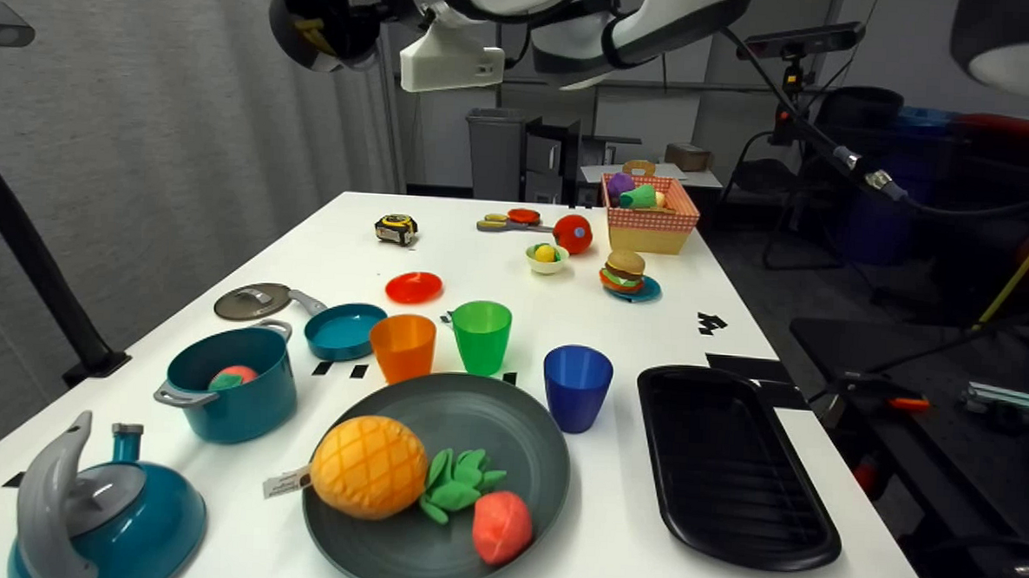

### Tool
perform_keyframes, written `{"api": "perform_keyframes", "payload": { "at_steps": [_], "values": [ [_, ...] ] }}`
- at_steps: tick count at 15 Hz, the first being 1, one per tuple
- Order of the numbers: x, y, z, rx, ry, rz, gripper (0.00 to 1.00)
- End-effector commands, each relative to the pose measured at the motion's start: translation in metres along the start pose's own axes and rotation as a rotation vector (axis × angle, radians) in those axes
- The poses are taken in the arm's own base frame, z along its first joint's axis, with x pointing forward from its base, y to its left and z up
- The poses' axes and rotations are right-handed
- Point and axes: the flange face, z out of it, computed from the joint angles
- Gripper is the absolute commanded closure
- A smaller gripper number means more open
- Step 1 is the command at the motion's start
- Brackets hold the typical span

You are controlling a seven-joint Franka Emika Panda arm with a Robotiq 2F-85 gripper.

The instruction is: Pour the potato fries from the pot on the counter

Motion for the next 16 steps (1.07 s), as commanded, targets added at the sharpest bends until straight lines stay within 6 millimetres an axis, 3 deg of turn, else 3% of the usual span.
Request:
{"api": "perform_keyframes", "payload": {
  "at_steps": [1,6,8,11,16],
  "values": [
    [0.003,-0.009,-0.005,0.063,0.112,-0.015,0.99],
    [0.004,-0.007,-0.010,0.089,0.239,-0.013,0.99],
    [0.020,0.000,-0.010,0.066,0.265,-0.004,0.99],
    [0.028,0.009,-0.016,0.071,0.341,0.002,0.99],
    [0.014,0.020,-0.024,0.067,0.414,0.000,0.99]
  ]
}}
